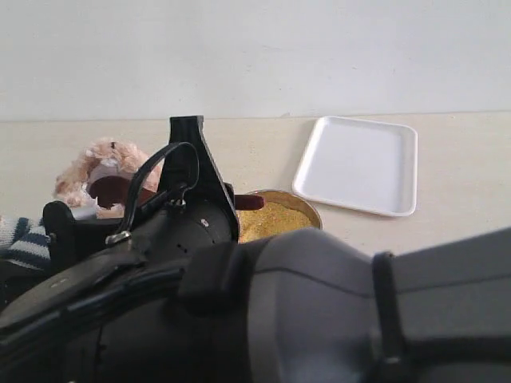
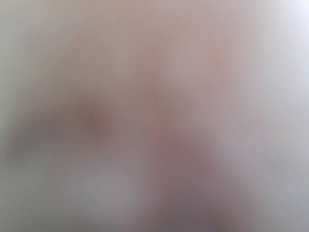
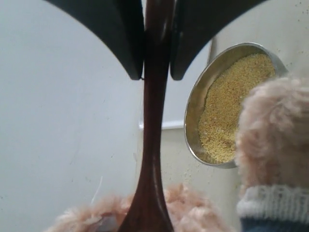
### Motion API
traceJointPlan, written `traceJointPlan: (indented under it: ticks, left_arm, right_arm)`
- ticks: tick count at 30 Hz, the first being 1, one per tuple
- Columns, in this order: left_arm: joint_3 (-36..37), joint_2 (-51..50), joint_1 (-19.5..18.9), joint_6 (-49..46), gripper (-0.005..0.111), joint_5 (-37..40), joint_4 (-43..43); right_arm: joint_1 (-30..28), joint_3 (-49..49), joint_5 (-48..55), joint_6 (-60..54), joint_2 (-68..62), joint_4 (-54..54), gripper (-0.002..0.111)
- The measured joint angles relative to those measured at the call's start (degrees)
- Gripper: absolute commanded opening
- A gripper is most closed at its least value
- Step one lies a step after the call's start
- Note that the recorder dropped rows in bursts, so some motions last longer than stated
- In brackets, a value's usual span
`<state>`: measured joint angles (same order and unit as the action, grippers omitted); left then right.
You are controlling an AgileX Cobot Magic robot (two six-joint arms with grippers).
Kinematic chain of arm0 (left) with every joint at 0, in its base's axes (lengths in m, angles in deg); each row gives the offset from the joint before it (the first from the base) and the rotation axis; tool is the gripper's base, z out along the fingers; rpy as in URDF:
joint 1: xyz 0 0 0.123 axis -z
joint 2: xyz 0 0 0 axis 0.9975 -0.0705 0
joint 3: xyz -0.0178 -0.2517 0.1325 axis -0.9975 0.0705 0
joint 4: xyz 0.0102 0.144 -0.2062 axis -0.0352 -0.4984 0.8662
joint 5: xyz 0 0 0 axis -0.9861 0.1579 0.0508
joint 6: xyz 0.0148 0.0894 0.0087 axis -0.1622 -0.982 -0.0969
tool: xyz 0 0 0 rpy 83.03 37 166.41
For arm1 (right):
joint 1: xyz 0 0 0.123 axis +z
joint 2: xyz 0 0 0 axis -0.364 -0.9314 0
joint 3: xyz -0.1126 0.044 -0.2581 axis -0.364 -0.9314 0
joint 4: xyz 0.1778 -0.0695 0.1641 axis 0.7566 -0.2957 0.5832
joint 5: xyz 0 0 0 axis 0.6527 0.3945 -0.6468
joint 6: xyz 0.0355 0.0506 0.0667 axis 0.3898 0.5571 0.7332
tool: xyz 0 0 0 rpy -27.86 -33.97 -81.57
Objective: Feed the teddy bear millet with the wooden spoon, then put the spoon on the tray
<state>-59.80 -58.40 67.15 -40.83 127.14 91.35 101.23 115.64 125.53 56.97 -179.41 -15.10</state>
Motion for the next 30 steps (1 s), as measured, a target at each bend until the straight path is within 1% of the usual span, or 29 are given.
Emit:
traceJointPlan:
  ticks: [11,18,22,26,30]
  left_arm:
    - [0.0,0.0,0.0,0.0,0.005,0.0,0.0]
    - [0.0,0.0,0.0,0.0,0.005,0.0,0.0]
    - [0.0,0.0,0.0,0.0,0.005,0.0,0.0]
    - [0.0,0.0,0.0,0.0,0.005,0.0,0.0]
    - [0.0,0.0,0.0,0.0,0.005,0.0,0.0]
  right_arm:
    - [0.0,-0.1,0.1,5.3,3.7,0.5,0.004]
    - [0.0,-0.1,0.1,7.6,10.2,6.9,0.004]
    - [-0.5,-0.1,0.1,7.5,14.3,13.4,0.004]
    - [-4.4,-0.1,0.0,4.4,17.7,22.2,0.004]
    - [-11.1,-0.1,0.2,-1.9,19.1,30.0,0.004]
